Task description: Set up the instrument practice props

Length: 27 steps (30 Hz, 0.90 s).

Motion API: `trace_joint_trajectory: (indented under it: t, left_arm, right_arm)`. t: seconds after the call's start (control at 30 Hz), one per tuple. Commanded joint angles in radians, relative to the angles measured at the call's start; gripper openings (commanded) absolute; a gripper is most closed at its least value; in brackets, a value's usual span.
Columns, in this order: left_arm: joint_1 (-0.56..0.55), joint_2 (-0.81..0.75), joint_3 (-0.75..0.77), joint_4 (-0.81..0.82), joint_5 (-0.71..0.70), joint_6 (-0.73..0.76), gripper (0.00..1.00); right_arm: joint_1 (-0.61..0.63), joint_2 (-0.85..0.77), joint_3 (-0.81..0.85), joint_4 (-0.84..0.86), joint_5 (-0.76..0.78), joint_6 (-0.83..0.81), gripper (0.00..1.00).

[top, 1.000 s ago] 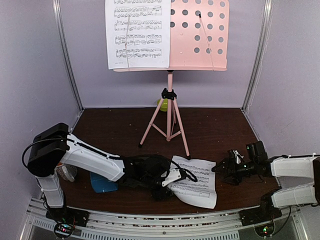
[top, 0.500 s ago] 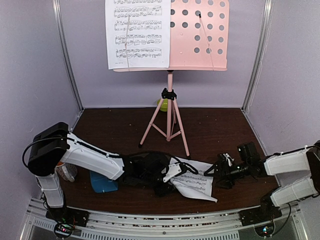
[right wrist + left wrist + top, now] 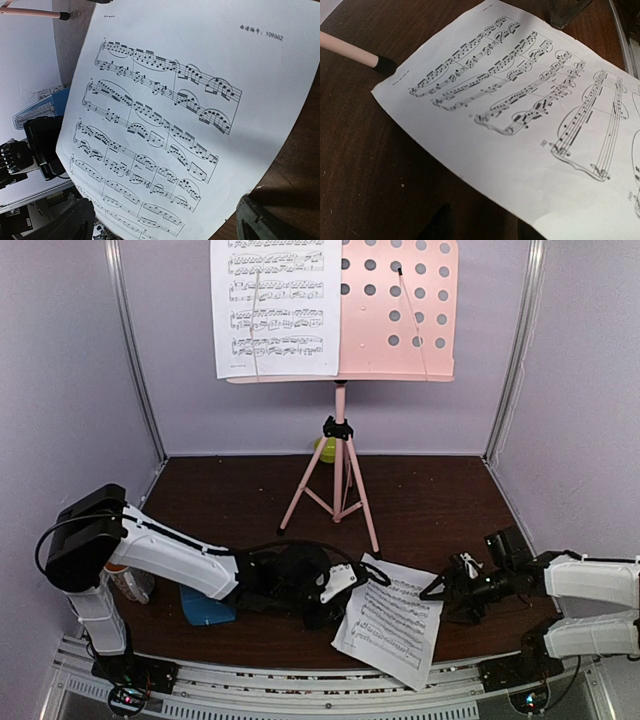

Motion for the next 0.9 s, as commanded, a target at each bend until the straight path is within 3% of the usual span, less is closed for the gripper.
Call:
trace_joint_trajectory:
  t: [0.0,0.1,0.3,0.73,0.87]
  left_arm:
    - [0.011,-0.033,-0.013,0.065,0.011,-0.016,0.42]
    - [0.011,-0.033,-0.009,0.066,0.021,-0.013,0.39]
    - [0.011,-0.023,0.002,0.081,0.020,0.015,0.48]
    - [0.009,0.037,0.079,0.083,0.023,0.116,0.96]
    - [-0.003,0.040,0.091,0.084,0.023,0.222,0.98]
  right_arm:
    - [-0.012,0.020,-0.081,-0.172,0.114,0.011,1.00]
    - [-0.013,-0.018,-0.078,-0.185,0.115,0.027,1.00]
    - [-0.013,0.017,-0.067,-0.114,0.111,0.069,1.00]
    - [-0.013,0.067,-0.041,-0.082,0.115,0.062,1.00]
    - [-0.012,0.071,-0.036,-0.090,0.115,0.049,1.00]
